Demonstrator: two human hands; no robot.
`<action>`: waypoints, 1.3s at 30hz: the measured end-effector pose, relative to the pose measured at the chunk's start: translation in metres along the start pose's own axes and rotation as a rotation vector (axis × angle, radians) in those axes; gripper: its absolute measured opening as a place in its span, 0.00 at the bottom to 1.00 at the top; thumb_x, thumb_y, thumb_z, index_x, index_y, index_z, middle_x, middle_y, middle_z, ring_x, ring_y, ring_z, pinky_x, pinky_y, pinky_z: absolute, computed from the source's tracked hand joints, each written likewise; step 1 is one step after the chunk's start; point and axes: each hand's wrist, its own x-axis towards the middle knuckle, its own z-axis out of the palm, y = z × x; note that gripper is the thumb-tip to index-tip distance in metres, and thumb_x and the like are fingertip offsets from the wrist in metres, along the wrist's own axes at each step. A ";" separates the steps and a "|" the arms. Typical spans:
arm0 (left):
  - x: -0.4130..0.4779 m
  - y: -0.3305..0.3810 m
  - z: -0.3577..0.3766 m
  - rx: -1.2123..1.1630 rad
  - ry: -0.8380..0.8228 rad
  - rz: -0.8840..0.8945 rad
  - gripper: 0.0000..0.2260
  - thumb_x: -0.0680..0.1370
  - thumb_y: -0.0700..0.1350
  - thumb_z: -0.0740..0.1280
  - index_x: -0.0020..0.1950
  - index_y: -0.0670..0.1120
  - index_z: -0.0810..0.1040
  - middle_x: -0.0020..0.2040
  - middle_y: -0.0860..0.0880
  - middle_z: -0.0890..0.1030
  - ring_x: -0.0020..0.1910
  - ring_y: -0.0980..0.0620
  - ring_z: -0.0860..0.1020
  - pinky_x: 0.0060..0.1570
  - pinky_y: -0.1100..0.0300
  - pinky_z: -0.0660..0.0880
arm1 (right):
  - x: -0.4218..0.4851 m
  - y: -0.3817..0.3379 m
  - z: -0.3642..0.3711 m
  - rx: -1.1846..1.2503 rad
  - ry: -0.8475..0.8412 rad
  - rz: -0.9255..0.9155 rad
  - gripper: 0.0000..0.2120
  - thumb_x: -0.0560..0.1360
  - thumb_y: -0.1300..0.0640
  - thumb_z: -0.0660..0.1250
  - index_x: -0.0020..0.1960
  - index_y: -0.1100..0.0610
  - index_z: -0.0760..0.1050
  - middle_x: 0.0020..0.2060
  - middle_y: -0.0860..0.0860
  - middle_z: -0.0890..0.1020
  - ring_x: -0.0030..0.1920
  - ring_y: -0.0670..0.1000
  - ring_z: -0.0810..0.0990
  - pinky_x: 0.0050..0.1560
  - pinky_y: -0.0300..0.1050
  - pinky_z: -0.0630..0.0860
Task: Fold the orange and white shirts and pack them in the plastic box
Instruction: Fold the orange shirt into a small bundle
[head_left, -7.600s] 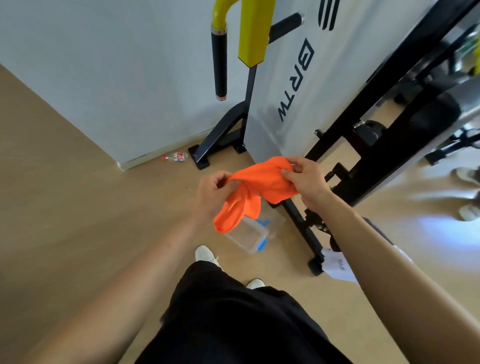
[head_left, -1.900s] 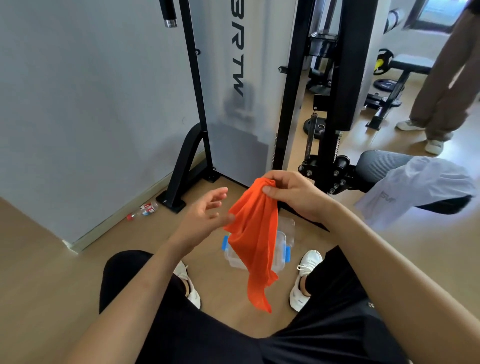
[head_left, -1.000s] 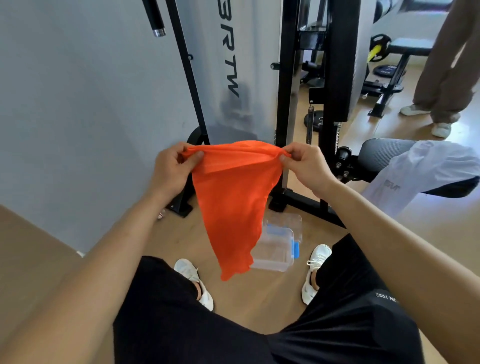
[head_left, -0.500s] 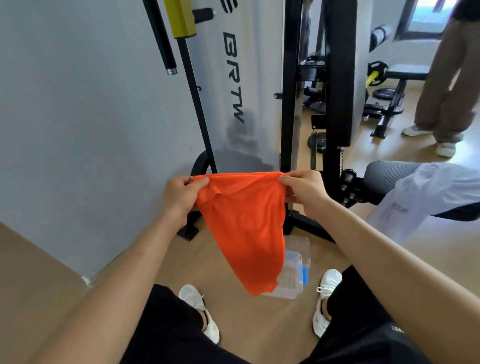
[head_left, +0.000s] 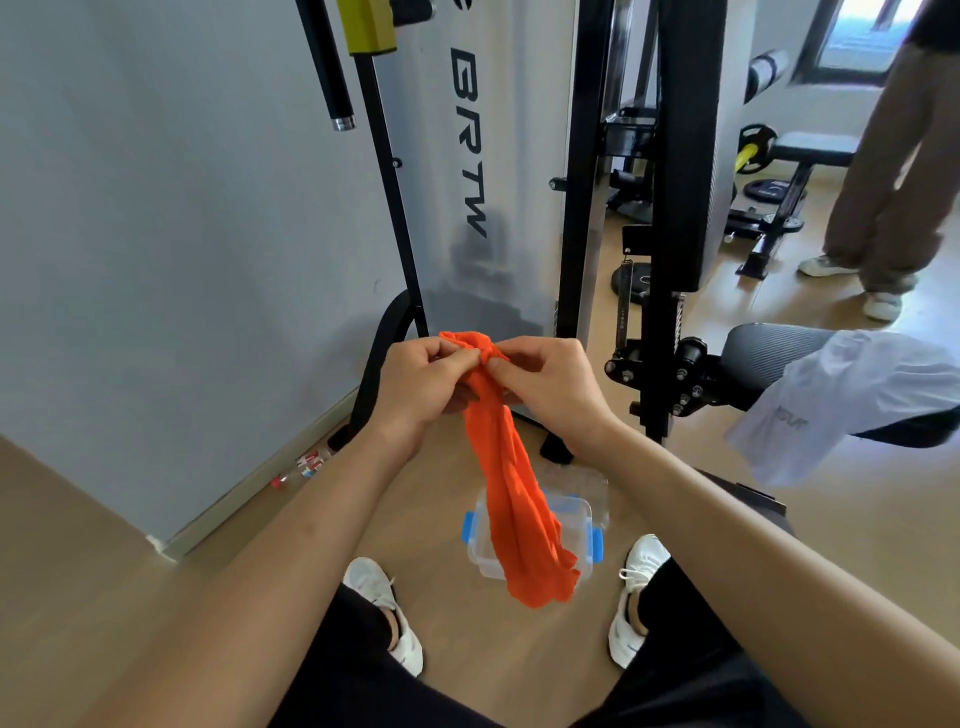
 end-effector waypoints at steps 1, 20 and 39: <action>-0.002 0.001 0.001 -0.001 -0.015 -0.003 0.09 0.77 0.44 0.70 0.37 0.45 0.81 0.32 0.46 0.83 0.29 0.54 0.82 0.29 0.64 0.77 | -0.002 -0.001 0.000 -0.010 -0.029 -0.005 0.08 0.72 0.51 0.73 0.50 0.52 0.86 0.42 0.49 0.87 0.45 0.51 0.87 0.51 0.57 0.84; -0.008 -0.067 -0.027 -0.019 -0.349 0.188 0.20 0.77 0.44 0.72 0.69 0.44 0.76 0.65 0.46 0.81 0.64 0.48 0.79 0.66 0.51 0.75 | 0.002 0.003 -0.036 -0.138 -0.240 -0.139 0.06 0.74 0.64 0.74 0.51 0.63 0.81 0.39 0.51 0.83 0.38 0.44 0.79 0.41 0.37 0.77; 0.010 -0.051 -0.008 -0.248 -0.183 0.265 0.05 0.76 0.44 0.74 0.50 0.47 0.83 0.47 0.42 0.83 0.47 0.47 0.80 0.52 0.48 0.76 | 0.010 -0.014 -0.049 -0.576 -0.368 -0.399 0.24 0.72 0.70 0.64 0.61 0.51 0.82 0.57 0.45 0.83 0.58 0.44 0.79 0.62 0.38 0.73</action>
